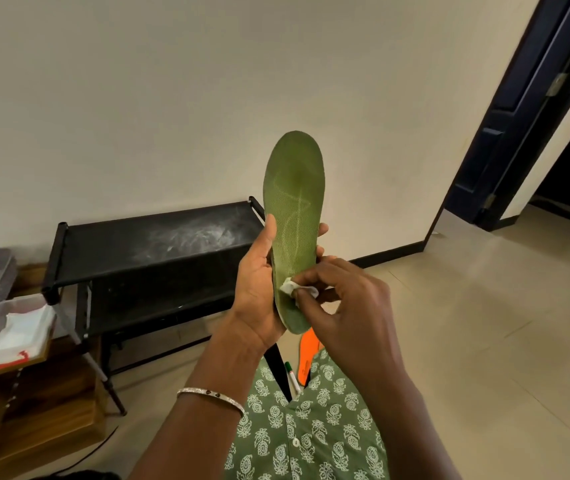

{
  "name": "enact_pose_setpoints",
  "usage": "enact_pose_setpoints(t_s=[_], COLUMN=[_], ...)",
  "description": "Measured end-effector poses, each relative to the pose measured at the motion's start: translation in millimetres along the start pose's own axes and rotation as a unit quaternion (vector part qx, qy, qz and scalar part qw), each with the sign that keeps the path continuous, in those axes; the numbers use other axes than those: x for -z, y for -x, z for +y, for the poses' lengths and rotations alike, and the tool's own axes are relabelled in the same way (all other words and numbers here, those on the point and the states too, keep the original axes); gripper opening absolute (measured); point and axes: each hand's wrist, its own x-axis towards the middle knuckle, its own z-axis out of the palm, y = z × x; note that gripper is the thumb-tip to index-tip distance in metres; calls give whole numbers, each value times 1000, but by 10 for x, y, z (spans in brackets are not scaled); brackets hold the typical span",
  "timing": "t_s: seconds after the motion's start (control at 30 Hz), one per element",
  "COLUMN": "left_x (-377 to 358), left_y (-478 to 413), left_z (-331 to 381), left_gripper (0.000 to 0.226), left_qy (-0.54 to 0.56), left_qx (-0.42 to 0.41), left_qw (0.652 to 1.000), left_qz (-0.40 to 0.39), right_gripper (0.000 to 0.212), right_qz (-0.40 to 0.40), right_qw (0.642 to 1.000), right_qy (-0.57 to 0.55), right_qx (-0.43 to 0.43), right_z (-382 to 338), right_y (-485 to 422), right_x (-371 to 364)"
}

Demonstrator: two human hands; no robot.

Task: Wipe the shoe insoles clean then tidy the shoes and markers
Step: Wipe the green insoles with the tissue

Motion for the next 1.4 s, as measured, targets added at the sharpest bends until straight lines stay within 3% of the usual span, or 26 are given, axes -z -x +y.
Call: enact_pose_setpoints(t_s=[0.07, 0.2, 0.33, 0.4, 0.53, 0.6, 0.67, 0.8, 0.87, 0.97, 1.1, 1.17, 1.4], left_x=[21, 65, 37, -20, -125, -128, -89, -20, -5, -39, -59, -64, -34], left_y=[3, 8, -12, -5, 12, 11, -3, -8, -16, -12, -39, -43, -42], left_z=[9, 20, -17, -55, -162, -178, -145, -72, -71, -80, -110, -129, -91], left_gripper=[81, 83, 83, 83, 77, 75, 74, 83, 85, 88, 92, 87, 87], left_qy=[8, 37, 49, 41, 3, 0, -7, 40, 41, 32, -11, -18, 39], left_qx=[1, -4, -8, 0, 13, 10, 3, 6, -1, 4, 17, 16, 12], left_qw=[1000, 999, 999, 999, 999, 999, 999, 999, 999, 999, 1000, 999, 999], left_qz=[1, 11, 17, 17, 36, 44, 51, 26, 24, 14, 17, 27, 14], right_gripper=[10, 8, 8, 11, 10, 11, 11, 8, 8, 9, 10, 10, 11], right_qz=[-1, -92, -114, -78, 80, 82, 30, -152, -188, -154, 1, 32, -176], right_qw=[1000, 990, 986, 989, 993, 995, 997, 983, 978, 983, 998, 999, 983], right_qy=[-2, -95, -100, -104, -56, -32, -49, -84, -76, -78, -19, -3, -16], right_qx=[1, -54, -66, -72, -59, -43, -51, -65, -55, -58, -53, -40, -47], right_z=[-6, -105, -175, -175, -143, -125, -114, -145, -166, -145, -85, -80, -164], right_y=[17, 48, 45, 27, -49, -61, -44, 41, 53, 25, -24, -31, 50], right_x=[-50, 26, 108, 96, -44, -73, -4, 205, 256, 230, 66, 23, 257])
